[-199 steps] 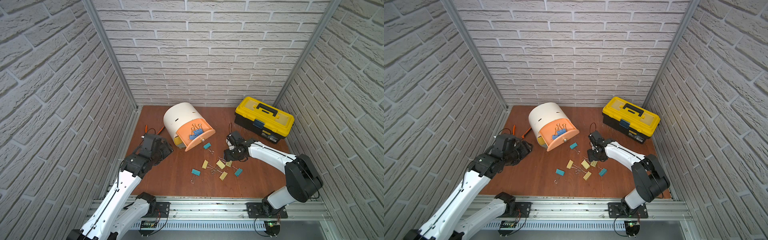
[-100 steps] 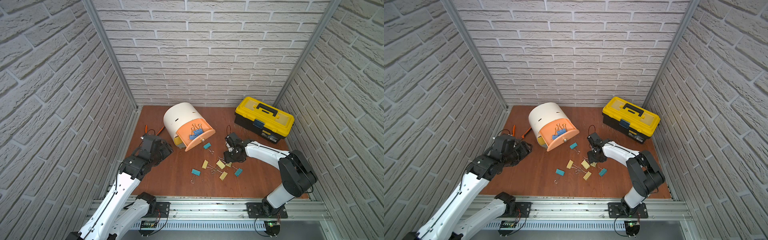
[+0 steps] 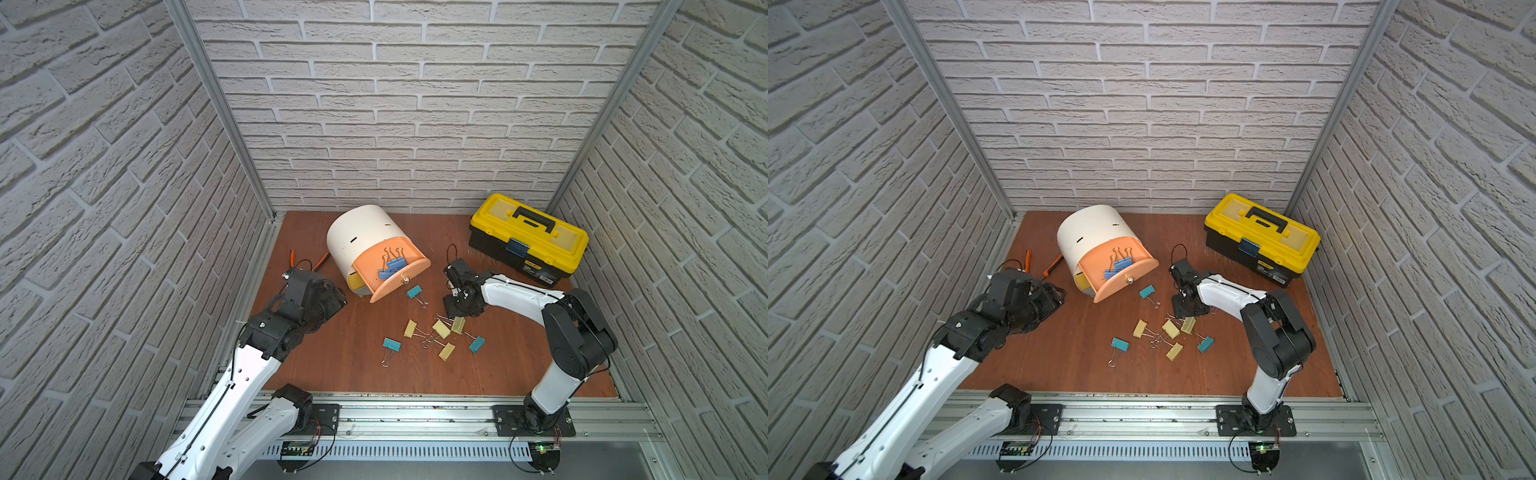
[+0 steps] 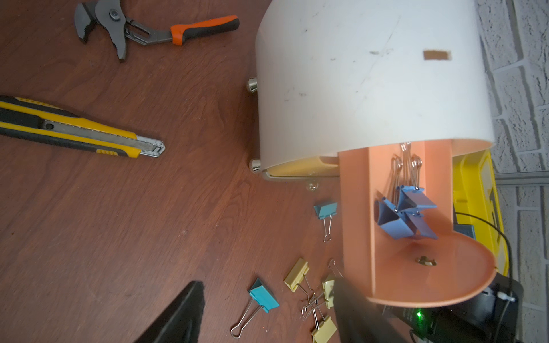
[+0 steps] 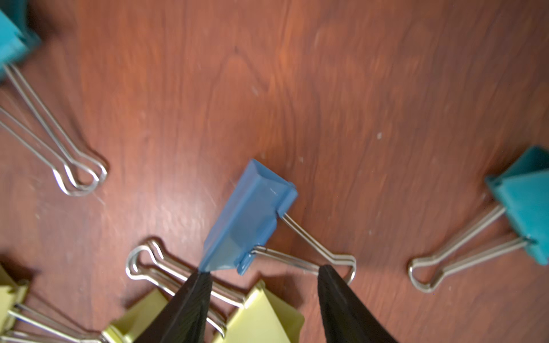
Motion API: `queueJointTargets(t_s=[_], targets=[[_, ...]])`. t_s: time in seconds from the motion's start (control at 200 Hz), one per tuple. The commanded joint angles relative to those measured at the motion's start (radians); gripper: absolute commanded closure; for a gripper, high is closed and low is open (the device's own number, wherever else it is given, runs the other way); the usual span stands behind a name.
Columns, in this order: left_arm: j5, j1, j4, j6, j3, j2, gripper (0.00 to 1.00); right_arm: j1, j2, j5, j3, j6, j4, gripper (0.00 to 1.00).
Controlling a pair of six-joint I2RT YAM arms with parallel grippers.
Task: Put the binder clips in the drawer according to color
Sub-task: Pick up the binder clip at the center of the board.
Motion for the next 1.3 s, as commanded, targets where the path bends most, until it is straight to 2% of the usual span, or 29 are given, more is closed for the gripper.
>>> queueJointTargets(t_s=[0.0,0.735,1.025,1.295], targets=[[-0.019,-0.007,-0.008,-0.004,0.014,-0.001,0.27,-0.014,0.025,0.029,0.041,-0.014,-0.003,0.4],[-0.026,-0.007,-0.012,0.002,0.041,0.038,0.27,-0.111,0.192,0.002,0.229,-0.075,-0.03,0.38],[-0.009,-0.006,0.026,0.006,0.043,0.057,0.27,-0.112,0.165,-0.002,0.233,-0.076,-0.045,0.5],[0.044,-0.006,0.077,0.056,0.112,0.121,0.26,-0.115,0.077,0.026,0.281,-0.091,-0.101,0.54]])
